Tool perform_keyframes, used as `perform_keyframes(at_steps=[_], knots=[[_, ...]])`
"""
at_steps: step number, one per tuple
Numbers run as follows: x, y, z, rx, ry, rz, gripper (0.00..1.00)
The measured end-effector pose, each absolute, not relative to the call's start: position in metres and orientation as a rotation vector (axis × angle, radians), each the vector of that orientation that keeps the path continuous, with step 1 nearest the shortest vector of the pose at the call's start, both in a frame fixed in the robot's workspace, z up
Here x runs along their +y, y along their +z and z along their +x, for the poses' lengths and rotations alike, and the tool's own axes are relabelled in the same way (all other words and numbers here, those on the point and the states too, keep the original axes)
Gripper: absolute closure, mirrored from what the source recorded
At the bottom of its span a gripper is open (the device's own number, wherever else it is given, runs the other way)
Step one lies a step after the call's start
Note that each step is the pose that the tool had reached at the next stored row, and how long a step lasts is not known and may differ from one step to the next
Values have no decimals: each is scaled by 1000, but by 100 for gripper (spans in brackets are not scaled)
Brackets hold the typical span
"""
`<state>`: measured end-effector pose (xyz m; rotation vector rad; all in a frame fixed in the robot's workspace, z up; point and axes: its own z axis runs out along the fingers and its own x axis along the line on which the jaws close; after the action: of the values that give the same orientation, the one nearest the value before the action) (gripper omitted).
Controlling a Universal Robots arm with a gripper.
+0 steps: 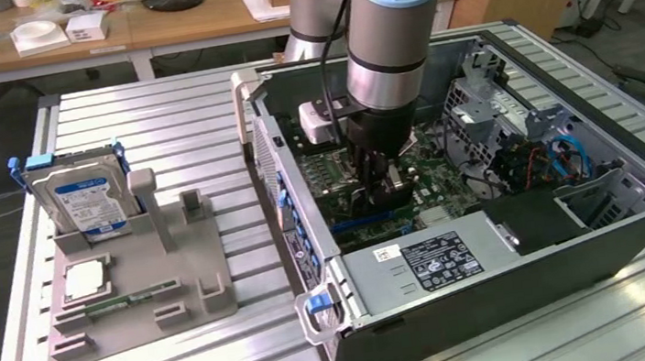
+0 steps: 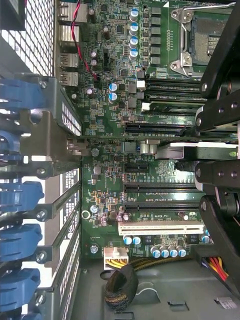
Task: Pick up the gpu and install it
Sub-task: 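Insert the gpu into the slot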
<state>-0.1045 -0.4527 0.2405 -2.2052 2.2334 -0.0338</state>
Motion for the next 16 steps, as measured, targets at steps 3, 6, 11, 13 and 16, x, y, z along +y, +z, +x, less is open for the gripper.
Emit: perform_keyframes(at_steps=[3,6,11,13,16], knots=[[-453,240,-105,2233,-34,-2205,73],[-453,240,-105,2233,-34,-2205,73],[-453,237,-105,2233,-34,-2205,73],[-453,237,-105,2234,-34,-2205,73],[-453,236,-105,2233,-34,-2205,73]])
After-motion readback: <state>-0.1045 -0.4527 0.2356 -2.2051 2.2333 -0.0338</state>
